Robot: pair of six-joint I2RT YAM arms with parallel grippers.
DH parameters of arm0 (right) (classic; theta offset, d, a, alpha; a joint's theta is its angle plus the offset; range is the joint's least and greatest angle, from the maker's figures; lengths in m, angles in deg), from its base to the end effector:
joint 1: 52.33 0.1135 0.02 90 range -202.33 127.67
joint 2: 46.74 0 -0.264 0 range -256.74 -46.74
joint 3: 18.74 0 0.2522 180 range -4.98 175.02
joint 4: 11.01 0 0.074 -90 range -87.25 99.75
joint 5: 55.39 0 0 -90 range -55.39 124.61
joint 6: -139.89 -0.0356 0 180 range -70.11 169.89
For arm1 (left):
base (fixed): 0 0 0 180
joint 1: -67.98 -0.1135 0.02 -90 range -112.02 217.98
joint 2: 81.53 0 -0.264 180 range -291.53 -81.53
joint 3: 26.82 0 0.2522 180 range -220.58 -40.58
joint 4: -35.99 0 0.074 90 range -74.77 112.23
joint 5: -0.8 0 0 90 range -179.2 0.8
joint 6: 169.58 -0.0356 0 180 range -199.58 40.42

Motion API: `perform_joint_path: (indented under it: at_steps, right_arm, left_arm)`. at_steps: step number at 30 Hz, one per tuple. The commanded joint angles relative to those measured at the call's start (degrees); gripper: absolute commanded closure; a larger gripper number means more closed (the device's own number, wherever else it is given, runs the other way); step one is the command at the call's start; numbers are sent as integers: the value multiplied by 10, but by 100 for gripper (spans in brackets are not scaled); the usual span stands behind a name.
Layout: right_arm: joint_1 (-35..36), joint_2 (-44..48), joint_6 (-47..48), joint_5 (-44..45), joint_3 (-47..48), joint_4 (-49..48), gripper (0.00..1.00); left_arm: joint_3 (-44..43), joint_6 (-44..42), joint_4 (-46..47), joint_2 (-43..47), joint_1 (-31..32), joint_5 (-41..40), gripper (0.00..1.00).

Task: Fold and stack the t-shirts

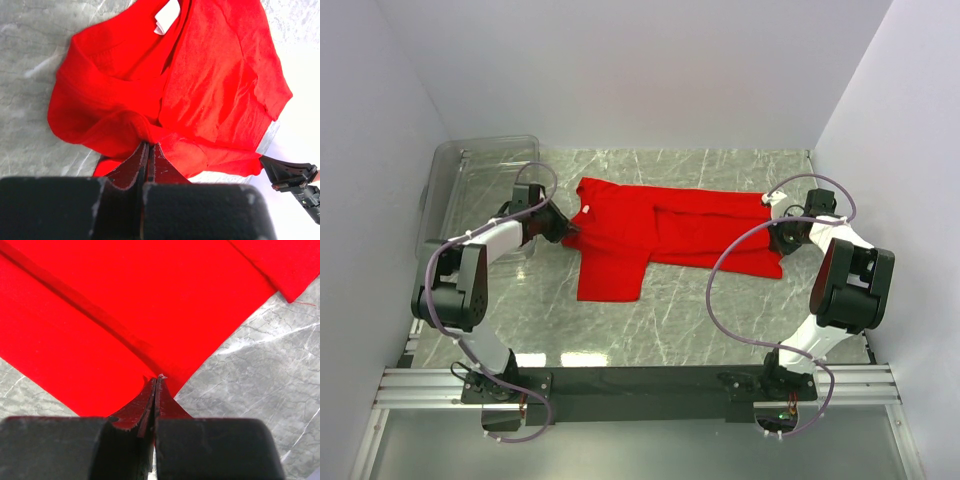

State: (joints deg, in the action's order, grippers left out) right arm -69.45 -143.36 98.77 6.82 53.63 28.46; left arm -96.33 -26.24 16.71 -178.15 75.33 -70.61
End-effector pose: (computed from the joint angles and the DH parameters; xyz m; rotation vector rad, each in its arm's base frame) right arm 0.3175 -0.0804 0.1776 -0.8209 2.3593 0.2003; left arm 0.3449 -0.0559 0.1828 -0.8282 2.3718 -0.8608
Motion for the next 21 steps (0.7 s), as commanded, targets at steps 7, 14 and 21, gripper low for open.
perform_joint_path:
  at_steps: [7, 14, 21]
  right_arm:
    - [3, 1, -1, 12, 20, -17, 100]
    - [3, -1, -7, 12, 21, -20, 100]
    - [3, -5, -15, 12, 27, -23, 100]
  left_arm:
    - [-54, -5, 16, -16, -3, -2, 99]
    - [-74, -5, 19, -37, -3, -1, 99]
    - [-87, -10, 15, -55, -3, 2, 99]
